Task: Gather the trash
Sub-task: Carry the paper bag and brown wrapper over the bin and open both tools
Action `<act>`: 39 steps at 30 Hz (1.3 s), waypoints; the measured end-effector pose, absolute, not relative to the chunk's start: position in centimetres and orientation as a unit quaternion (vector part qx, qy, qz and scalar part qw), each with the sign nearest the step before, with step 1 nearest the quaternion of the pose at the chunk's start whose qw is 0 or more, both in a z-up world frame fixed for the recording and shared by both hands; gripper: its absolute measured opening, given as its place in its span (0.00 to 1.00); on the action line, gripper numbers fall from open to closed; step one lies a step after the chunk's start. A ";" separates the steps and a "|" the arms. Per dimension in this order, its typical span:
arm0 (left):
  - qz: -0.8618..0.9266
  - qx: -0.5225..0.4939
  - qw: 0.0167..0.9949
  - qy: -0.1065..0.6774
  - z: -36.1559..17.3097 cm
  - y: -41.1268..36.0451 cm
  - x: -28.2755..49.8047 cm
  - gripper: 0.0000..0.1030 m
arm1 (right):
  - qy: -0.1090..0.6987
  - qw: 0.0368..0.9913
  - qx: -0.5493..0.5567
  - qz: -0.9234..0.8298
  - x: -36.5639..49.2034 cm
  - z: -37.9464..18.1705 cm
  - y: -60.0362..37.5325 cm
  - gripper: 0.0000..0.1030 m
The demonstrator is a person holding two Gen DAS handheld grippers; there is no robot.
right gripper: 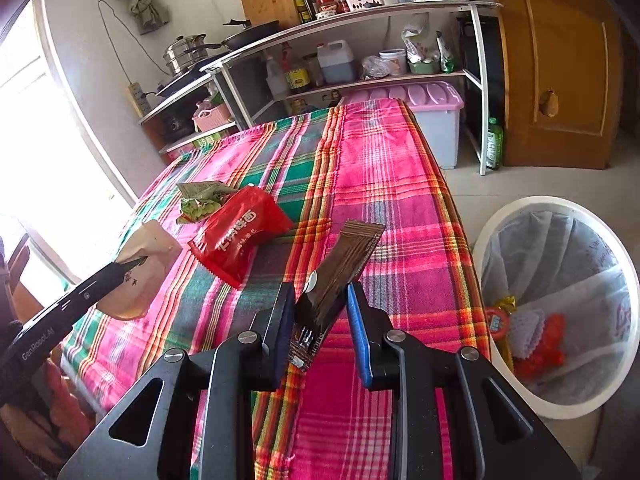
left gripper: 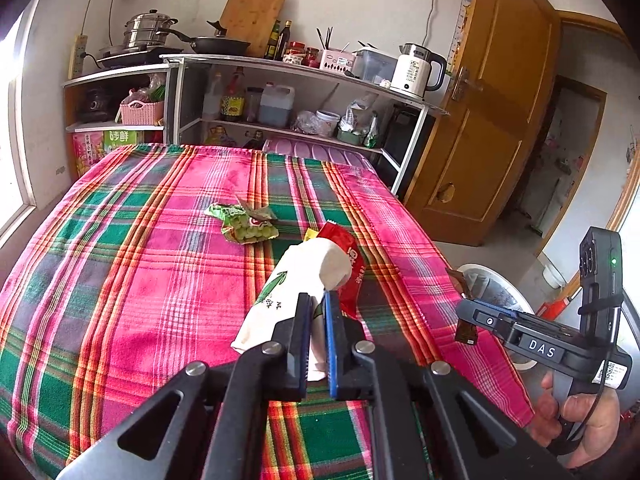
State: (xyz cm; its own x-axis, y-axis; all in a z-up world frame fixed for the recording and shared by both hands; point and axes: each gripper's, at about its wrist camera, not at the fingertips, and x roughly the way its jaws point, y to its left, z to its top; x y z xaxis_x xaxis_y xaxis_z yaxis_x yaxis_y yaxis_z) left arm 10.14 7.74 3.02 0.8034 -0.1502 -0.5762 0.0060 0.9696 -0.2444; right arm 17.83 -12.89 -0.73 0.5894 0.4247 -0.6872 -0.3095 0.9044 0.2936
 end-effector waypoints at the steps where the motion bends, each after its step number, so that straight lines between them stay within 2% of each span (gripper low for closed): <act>1: -0.045 -0.116 0.943 0.309 3.3 7.5 10.2 0.07 | 0.402 0.889 0.072 0.206 17.7 -0.6 -13.1 0.27; 27: -0.198 -0.058 0.927 0.314 5.2 -8.3 15.0 0.07 | 0.373 0.913 0.121 0.114 15.5 0.3 -25.7 0.27; 39: -0.248 -0.049 0.907 0.338 3.8 -13.8 17.9 0.07 | 0.383 0.910 0.146 0.070 15.9 -1.4 -30.5 0.27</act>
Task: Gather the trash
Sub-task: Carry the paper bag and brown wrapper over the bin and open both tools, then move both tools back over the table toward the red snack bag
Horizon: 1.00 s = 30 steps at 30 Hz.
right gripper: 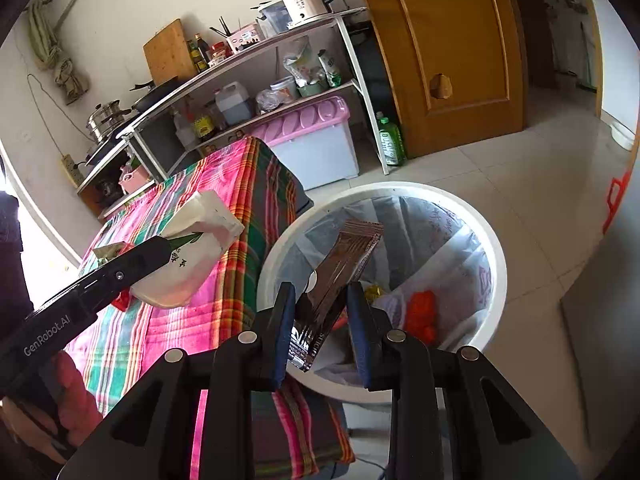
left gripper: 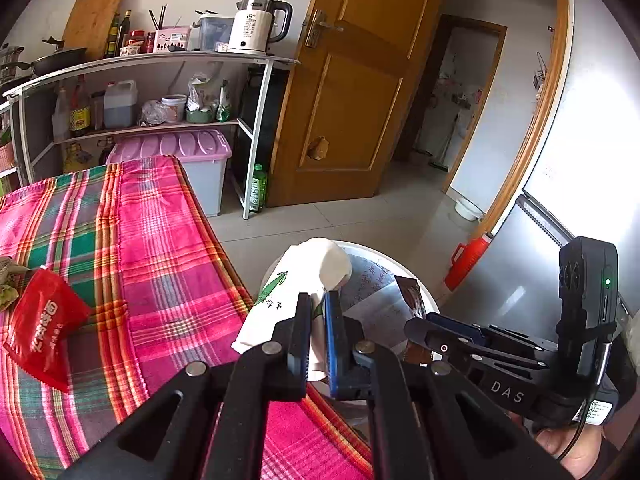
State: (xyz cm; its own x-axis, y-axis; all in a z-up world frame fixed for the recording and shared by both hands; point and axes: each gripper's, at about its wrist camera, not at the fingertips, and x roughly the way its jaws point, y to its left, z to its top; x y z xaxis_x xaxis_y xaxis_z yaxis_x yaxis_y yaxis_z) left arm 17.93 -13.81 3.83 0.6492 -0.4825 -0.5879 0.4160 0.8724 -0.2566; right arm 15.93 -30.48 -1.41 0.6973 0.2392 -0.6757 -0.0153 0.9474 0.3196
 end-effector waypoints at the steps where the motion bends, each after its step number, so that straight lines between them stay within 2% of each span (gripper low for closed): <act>1: -0.250 -0.049 0.905 0.340 3.6 -14.1 18.1 0.07 | 0.384 0.909 0.148 0.067 16.0 -1.6 -30.7 0.27; 19: -0.297 -0.052 0.870 0.389 0.4 -19.1 20.9 0.08 | 0.416 0.892 0.174 0.036 17.3 -4.1 -33.7 0.28; 25: -0.297 -0.063 0.868 0.392 0.3 -18.8 20.8 0.08 | 0.413 0.893 0.175 0.031 17.1 -4.1 -33.9 0.36; 30: -0.290 -0.067 0.874 0.383 0.9 -17.9 20.4 0.08 | 0.406 0.897 0.172 0.035 16.7 -3.5 -33.4 0.37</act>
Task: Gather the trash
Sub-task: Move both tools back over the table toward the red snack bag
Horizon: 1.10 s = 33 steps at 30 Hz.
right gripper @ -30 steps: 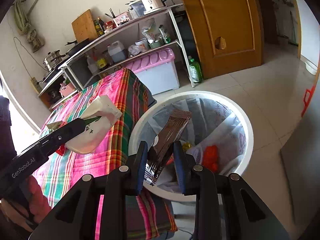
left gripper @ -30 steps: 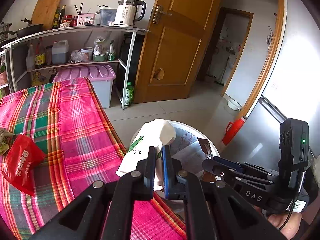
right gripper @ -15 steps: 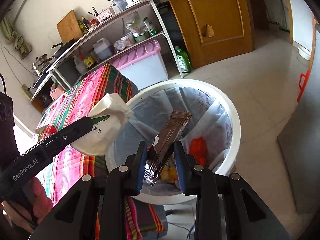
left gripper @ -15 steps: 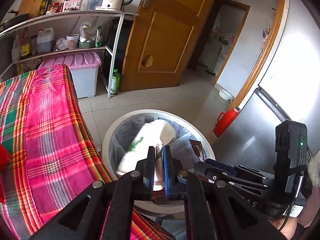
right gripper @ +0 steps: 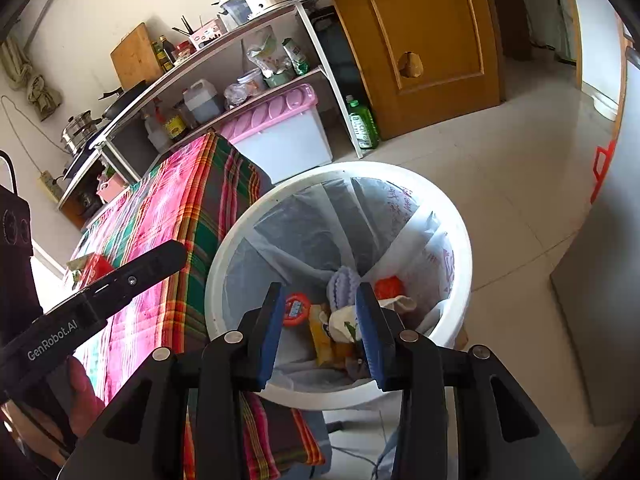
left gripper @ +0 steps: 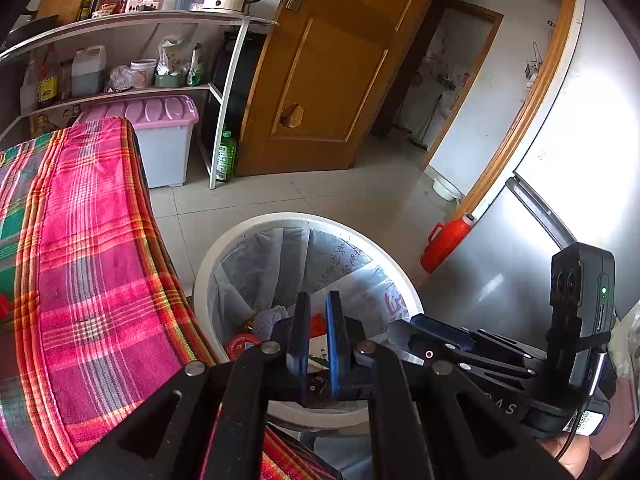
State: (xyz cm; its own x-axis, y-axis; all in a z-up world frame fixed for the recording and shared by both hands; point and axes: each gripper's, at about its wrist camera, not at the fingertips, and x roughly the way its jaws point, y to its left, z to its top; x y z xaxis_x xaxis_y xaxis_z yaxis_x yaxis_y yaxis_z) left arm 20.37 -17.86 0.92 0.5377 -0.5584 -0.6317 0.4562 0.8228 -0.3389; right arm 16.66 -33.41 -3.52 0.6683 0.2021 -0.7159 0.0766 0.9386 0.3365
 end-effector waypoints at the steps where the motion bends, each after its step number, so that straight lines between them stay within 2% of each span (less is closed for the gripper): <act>1: -0.288 -0.067 0.876 0.381 1.1 -17.6 20.2 0.08 | 0.404 0.898 0.170 0.036 16.5 -3.4 -33.3 0.37; 23: -0.214 -0.085 0.913 0.336 3.5 -9.2 15.8 0.09 | 0.369 0.916 0.122 0.095 14.4 0.3 -27.8 0.37; 27: -0.197 -0.091 0.918 0.332 3.5 -7.3 15.0 0.17 | 0.369 0.916 0.115 0.111 14.3 0.5 -26.3 0.37; 33: -0.170 -0.098 0.924 0.329 3.2 -4.6 13.9 0.18 | 0.372 0.913 0.102 0.135 14.2 0.5 -23.9 0.37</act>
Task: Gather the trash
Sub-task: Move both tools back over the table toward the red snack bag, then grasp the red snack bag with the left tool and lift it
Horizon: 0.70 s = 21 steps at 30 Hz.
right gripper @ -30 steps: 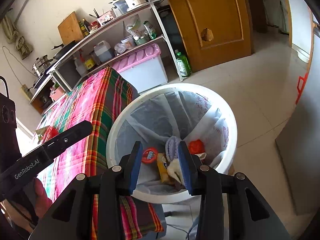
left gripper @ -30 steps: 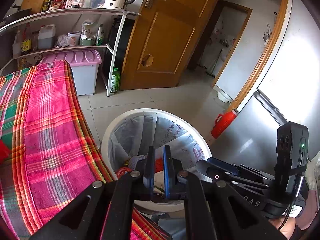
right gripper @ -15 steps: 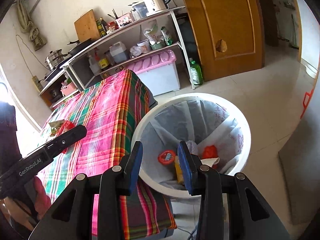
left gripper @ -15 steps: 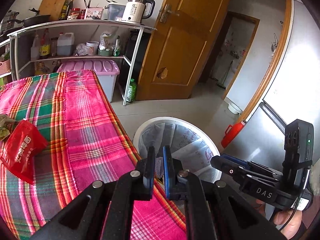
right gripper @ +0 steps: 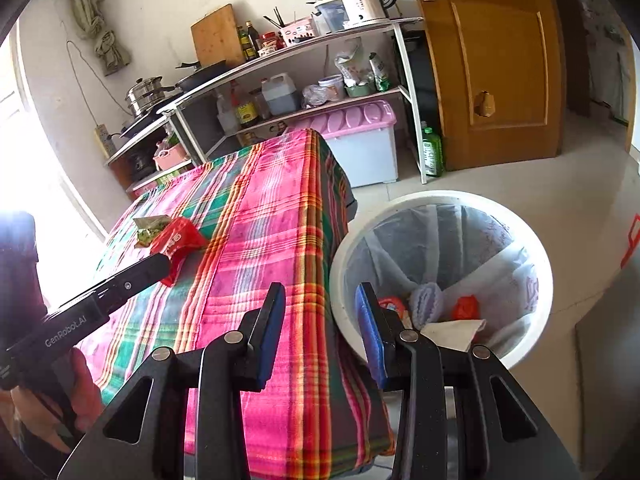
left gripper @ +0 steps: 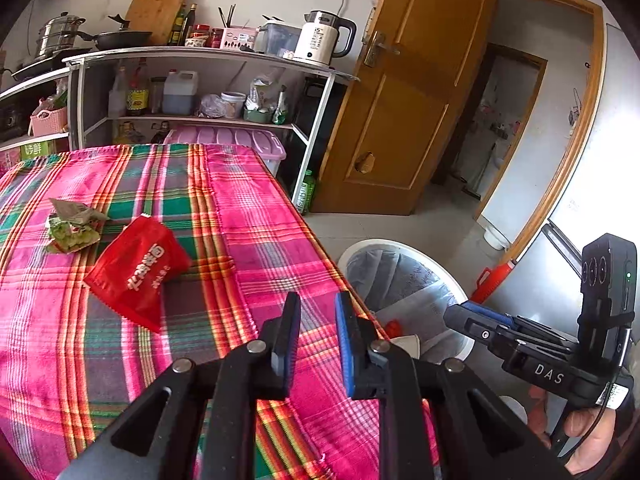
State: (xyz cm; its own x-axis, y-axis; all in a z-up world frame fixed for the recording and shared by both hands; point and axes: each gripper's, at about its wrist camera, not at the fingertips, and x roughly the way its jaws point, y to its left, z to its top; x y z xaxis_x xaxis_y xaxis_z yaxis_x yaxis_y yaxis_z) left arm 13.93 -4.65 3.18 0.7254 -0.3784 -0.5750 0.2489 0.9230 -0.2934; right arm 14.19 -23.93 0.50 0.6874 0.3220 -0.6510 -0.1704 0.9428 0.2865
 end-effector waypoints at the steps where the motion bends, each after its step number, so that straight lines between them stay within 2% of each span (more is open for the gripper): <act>1: -0.166 -0.100 0.924 0.329 3.1 -4.1 13.8 0.19 | 0.372 0.912 0.100 0.138 14.2 0.5 -23.6 0.37; 21: -0.086 -0.118 0.937 0.317 2.6 3.5 13.0 0.35 | 0.376 0.903 0.074 0.193 15.5 0.5 -18.6 0.40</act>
